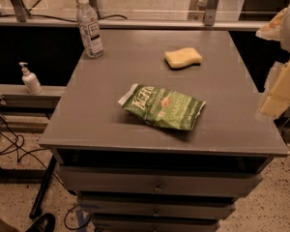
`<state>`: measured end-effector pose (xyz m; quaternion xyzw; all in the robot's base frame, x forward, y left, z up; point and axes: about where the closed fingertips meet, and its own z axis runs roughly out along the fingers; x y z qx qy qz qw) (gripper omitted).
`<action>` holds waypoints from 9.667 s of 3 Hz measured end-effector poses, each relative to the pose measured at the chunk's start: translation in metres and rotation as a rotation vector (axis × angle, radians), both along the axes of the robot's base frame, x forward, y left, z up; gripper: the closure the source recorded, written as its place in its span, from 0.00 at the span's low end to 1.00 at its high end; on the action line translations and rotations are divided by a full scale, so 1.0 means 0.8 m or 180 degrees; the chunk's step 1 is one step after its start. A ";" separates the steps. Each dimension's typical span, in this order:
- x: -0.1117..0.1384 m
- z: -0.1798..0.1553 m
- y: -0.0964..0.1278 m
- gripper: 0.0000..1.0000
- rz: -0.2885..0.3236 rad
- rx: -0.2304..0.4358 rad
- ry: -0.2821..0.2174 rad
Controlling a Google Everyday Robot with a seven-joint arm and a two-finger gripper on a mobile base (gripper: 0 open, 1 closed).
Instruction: Move blue plastic bottle near green jalapeno chip bag
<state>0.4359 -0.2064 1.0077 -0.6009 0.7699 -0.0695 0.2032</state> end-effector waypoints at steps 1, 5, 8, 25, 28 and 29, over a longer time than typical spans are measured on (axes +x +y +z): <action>0.004 0.002 0.003 0.00 0.0002 0.0025 -0.0042; 0.158 -0.046 0.107 0.00 0.0182 0.0614 -0.0464; 0.217 -0.039 0.121 0.00 0.0111 0.0913 -0.0612; 0.521 -0.073 0.468 0.41 0.0072 0.3509 -0.0363; 0.505 -0.014 0.434 1.00 0.0011 0.3670 -0.0592; 0.467 0.015 0.394 1.00 -0.0125 0.3808 -0.0667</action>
Offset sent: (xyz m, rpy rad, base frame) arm 0.0593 0.0317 -0.0163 0.1031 -0.0835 0.0256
